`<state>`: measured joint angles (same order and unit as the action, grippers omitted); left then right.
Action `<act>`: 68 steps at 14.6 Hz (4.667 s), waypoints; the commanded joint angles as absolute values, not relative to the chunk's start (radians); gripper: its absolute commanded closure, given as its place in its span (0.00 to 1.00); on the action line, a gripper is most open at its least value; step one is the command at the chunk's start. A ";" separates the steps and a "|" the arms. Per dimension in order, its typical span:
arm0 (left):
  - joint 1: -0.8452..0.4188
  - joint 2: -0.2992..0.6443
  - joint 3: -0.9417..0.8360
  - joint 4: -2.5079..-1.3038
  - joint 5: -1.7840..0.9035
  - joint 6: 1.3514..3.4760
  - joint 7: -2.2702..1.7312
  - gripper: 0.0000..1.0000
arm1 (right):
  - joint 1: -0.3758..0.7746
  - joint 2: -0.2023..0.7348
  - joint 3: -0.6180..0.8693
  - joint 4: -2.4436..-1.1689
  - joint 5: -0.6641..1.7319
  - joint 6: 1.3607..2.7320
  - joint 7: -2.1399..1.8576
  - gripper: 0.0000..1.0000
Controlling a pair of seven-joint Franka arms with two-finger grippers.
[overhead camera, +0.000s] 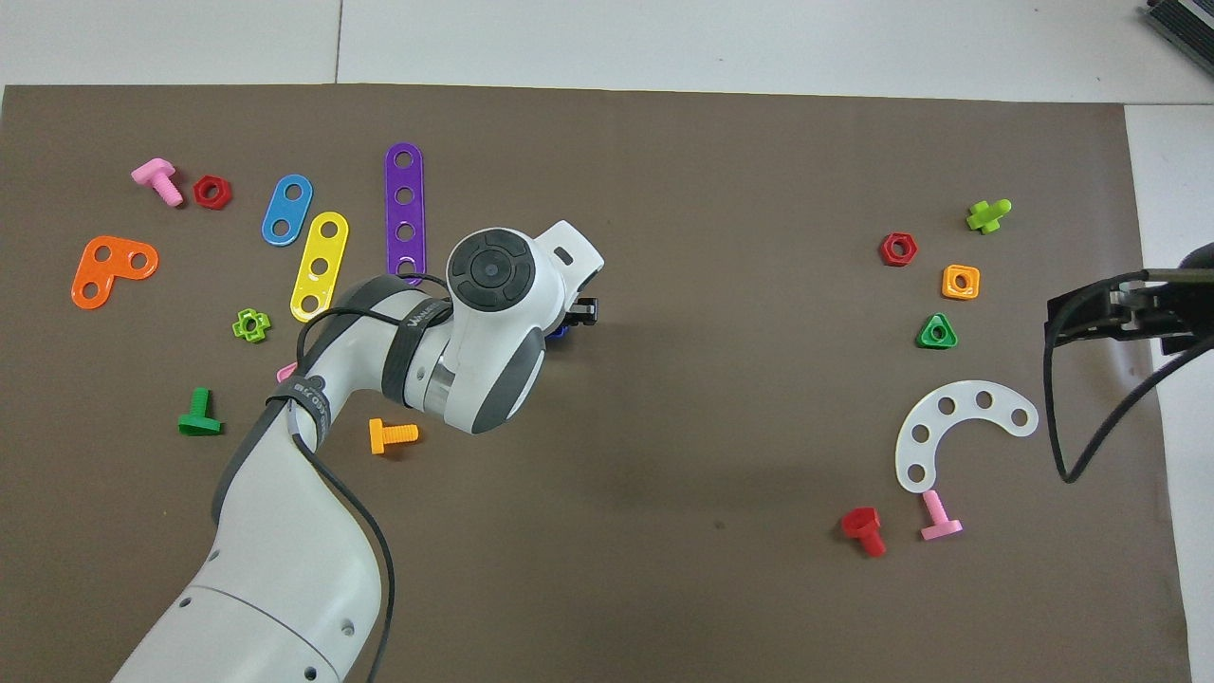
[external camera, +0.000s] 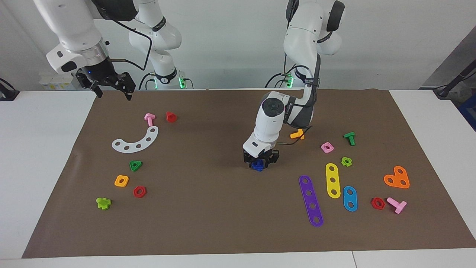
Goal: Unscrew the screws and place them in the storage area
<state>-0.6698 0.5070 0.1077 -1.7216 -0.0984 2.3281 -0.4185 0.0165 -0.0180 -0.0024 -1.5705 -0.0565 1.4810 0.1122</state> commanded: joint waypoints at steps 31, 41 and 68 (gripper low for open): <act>-0.423 0.433 0.130 -1.746 -0.132 1.956 -0.045 0.17 | 0.005 -0.041 0.005 -1.598 -0.035 1.502 0.109 0.00; -0.241 0.388 0.137 -1.523 -0.120 1.734 0.026 0.00 | 0.005 -0.041 0.005 -1.597 -0.035 1.502 0.109 0.00; -0.123 0.008 0.123 -1.638 0.040 1.646 0.043 0.00 | 0.600 0.564 0.012 -1.324 -0.035 2.023 0.739 0.00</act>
<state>-0.1098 0.0247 0.1160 -1.6100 0.0128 1.6065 0.0511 0.5718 0.4851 0.0148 -1.3941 0.0066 2.0047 0.7062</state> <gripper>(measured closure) 0.000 0.000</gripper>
